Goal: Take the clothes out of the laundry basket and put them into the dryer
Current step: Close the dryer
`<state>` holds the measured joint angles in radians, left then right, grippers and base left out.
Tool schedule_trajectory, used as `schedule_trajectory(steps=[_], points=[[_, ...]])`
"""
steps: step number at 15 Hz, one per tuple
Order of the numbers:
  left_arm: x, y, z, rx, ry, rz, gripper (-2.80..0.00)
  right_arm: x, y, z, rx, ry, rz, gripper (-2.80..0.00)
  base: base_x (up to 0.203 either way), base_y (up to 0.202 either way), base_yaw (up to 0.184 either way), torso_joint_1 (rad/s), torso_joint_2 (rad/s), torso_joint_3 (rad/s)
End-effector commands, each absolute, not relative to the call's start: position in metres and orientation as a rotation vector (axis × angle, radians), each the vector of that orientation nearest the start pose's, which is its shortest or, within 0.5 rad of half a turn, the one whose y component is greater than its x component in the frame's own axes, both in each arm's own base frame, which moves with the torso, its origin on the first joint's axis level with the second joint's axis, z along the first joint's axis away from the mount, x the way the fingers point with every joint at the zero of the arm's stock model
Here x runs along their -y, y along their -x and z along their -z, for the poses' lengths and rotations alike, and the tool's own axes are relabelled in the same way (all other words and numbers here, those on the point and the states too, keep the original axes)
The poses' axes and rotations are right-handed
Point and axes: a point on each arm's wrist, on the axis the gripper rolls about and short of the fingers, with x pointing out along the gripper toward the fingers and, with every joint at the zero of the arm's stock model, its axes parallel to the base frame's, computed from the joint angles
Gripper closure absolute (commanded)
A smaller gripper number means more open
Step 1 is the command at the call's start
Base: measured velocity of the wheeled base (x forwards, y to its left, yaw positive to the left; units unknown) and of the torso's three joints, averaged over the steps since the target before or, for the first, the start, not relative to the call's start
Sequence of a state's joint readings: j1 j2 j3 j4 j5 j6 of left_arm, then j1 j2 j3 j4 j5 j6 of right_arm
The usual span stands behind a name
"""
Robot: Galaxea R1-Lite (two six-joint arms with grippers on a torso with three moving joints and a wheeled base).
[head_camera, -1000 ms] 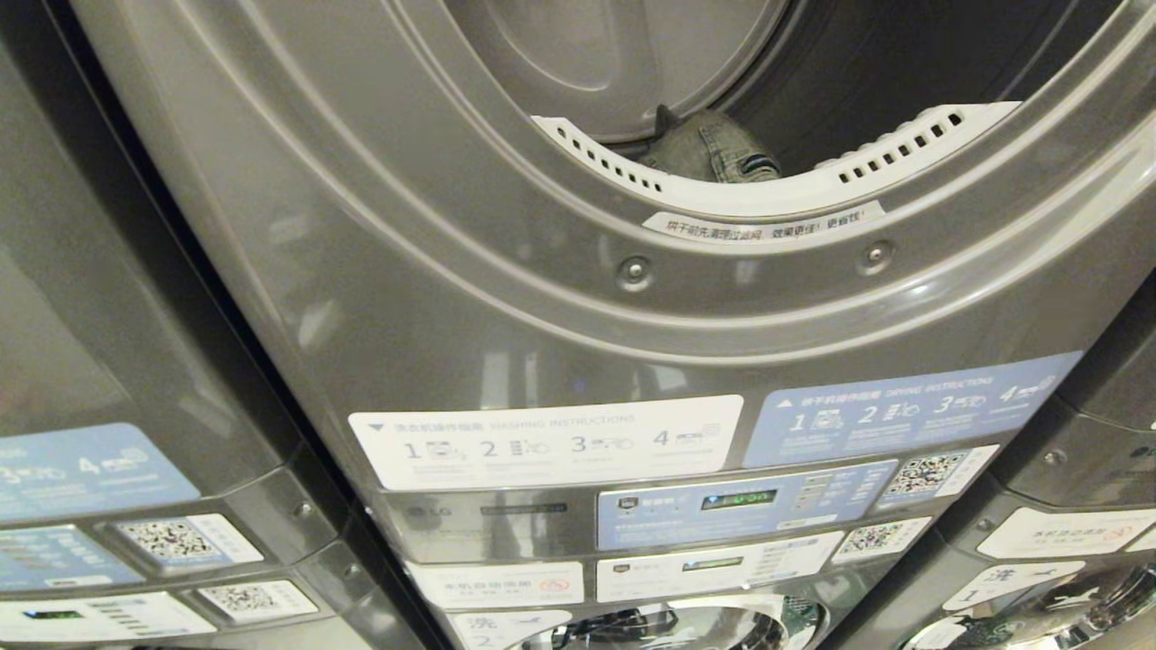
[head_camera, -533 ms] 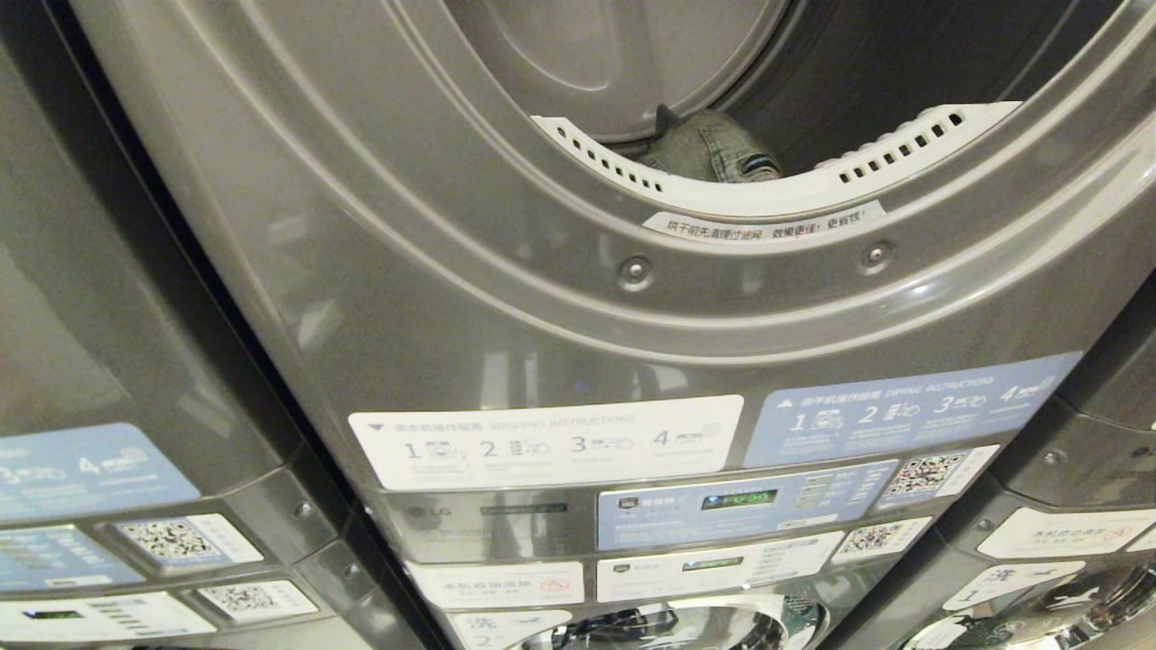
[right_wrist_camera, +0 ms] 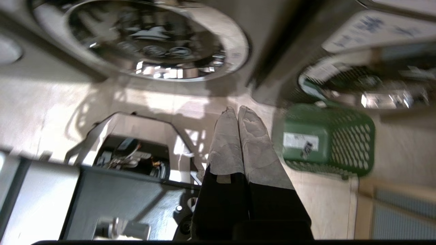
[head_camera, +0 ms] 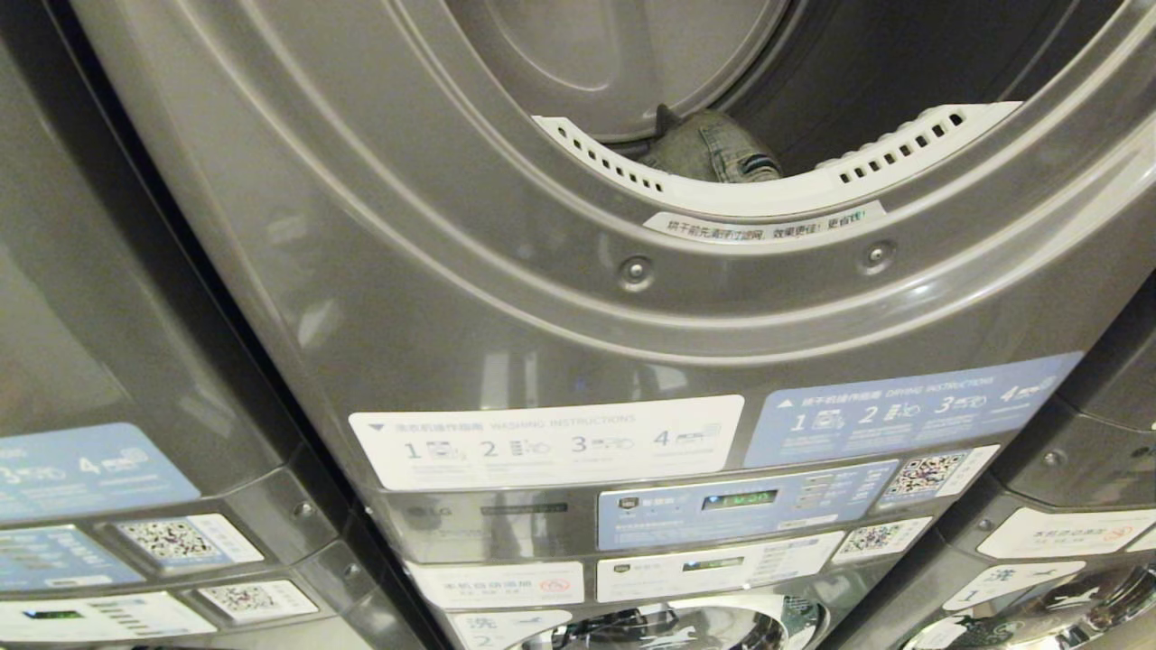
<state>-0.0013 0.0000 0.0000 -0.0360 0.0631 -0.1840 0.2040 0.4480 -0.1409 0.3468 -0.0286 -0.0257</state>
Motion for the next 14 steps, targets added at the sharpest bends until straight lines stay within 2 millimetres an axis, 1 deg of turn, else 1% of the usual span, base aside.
schedule_trajectory(steps=[1, 2, 6, 7, 8, 10, 11, 12, 14], points=[[-0.001, 0.021, -0.071, 0.012, 0.186, -0.062, 0.00, 0.000, -0.002, -0.086, -0.677, 0.064, -0.069, 0.00, 0.000, 0.000, 0.000, 0.000, 0.00, 0.000], [-0.001, 0.021, -0.071, 0.012, 0.186, -0.062, 0.00, 0.001, 0.002, -0.086, -0.632, 0.057, -0.052, 0.00, 0.000, 0.000, 0.000, 0.000, 0.00, 0.000], [-0.001, 0.021, -0.071, 0.010, 0.187, -0.062, 0.00, 0.001, 0.031, -0.079, -0.289, 0.053, -0.036, 0.00, 0.000, 0.000, 0.000, 0.000, 0.00, 0.000], [-0.001, 0.021, -0.071, 0.011, 0.184, -0.061, 0.00, 0.001, 0.034, -0.077, -0.222, 0.064, -0.045, 0.00, 0.000, 0.000, 0.000, 0.000, 0.00, 0.000], [-0.001, 0.021, -0.071, 0.010, 0.184, -0.058, 0.00, 0.000, 0.033, -0.075, -0.157, 0.080, -0.053, 0.00, 0.000, 0.000, 0.000, 0.000, 0.00, 0.000], [-0.001, 0.021, -0.071, 0.010, 0.187, -0.062, 0.00, -0.001, 0.024, -0.077, -0.005, 0.135, -0.061, 0.00, 0.000, 0.000, 0.000, 0.000, 0.00, 0.000], [-0.001, 0.021, -0.071, 0.009, 0.186, -0.061, 0.00, -0.001, 0.023, -0.077, 0.021, 0.151, -0.059, 0.00, 0.000, 0.000, 0.000, 0.000, 0.00, 0.000], [-0.001, 0.021, -0.071, 0.011, 0.187, -0.061, 0.00, -0.001, 0.022, -0.073, -0.003, 0.164, -0.060, 0.00, 0.000, 0.000, 0.000, 0.000, 0.00, 0.000], [-0.002, 0.021, -0.071, 0.011, 0.202, -0.064, 0.00, -0.001, 0.022, -0.074, -0.002, 0.152, -0.056, 0.00, 0.000, 0.000, 0.000, 0.000, 0.00, 0.000]])
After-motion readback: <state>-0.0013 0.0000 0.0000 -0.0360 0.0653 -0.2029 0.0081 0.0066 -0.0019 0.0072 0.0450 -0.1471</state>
